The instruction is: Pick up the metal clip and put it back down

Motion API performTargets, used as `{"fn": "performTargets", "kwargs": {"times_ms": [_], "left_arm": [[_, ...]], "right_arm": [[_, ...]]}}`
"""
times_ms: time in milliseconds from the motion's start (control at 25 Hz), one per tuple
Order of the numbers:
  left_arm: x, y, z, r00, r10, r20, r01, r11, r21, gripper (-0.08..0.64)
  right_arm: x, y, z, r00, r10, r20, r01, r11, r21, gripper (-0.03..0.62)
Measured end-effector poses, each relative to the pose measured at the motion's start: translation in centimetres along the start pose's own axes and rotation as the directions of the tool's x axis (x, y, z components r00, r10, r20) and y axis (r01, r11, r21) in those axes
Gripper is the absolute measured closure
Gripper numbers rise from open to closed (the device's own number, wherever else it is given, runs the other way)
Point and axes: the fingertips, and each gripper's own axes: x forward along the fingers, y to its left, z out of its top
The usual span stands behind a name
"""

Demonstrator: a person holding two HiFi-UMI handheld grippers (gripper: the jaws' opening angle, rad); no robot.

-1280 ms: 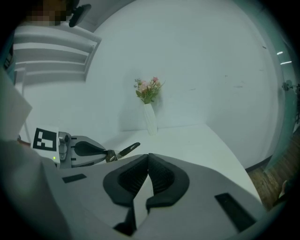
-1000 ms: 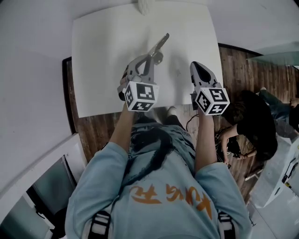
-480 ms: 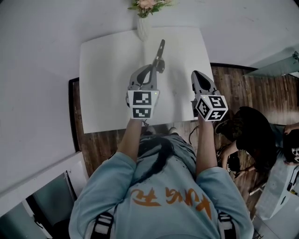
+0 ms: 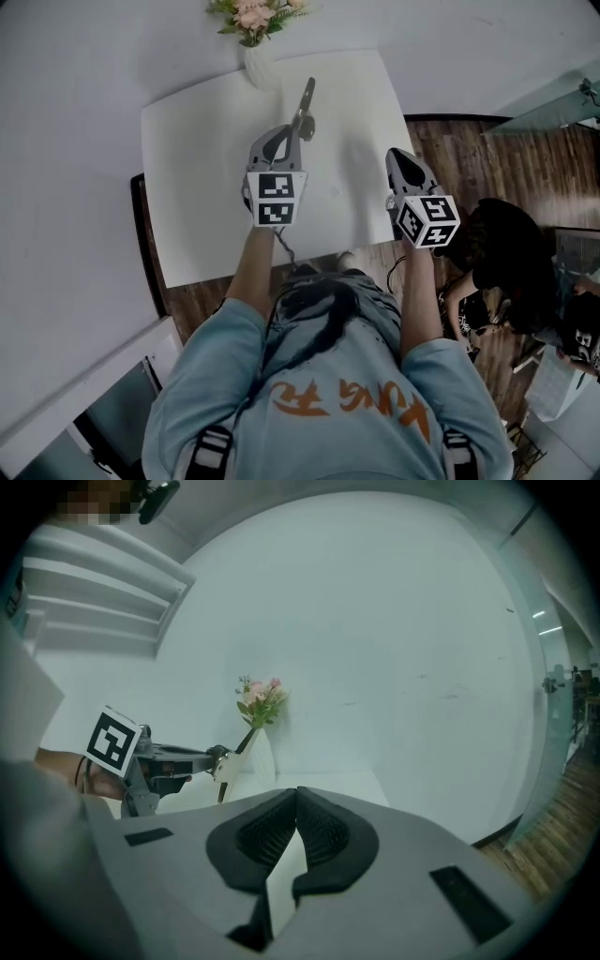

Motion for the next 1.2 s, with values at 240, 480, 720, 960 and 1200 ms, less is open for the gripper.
{"fn": "performTargets", "kwargs": {"times_ms": [240, 480, 720, 960, 1200], "left_arm": [[5.6, -0.5, -2.7, 0.993, -0.044, -0.106, 0.053, 0.995, 0.082, 0.522], [10.7, -1.7, -4.8, 0.977, -0.051, -0.206, 0.096, 0.972, 0.216, 0.522], [14.0, -2.7, -6.6, 0.965, -0.037, -0.261, 0.128, 0.931, 0.343, 0.522], [15.4, -5.3, -7.5, 0.952, -0.02, -0.304, 0.182, 0.837, 0.516, 0.52], [15.4, -7.6, -9.1, 0.949, -0.004, -0.316, 0.218, 0.731, 0.647, 0.509]], "right_arm": [[-1.1, -3.0, -2.3, 0.996, -0.067, -0.06, 0.069, 0.997, 0.033, 0.58], [-2.4, -4.9, -3.5, 0.989, -0.118, -0.091, 0.125, 0.99, 0.064, 0.58], [-2.7, -4.5, -2.0, 0.988, -0.126, -0.088, 0.125, 0.992, -0.022, 0.58], [-3.7, -4.1, -2.0, 0.984, -0.146, -0.105, 0.137, 0.987, -0.083, 0.58], [-3.7, -2.7, -1.8, 0.989, -0.113, -0.1, 0.104, 0.99, -0.099, 0.58]]}}
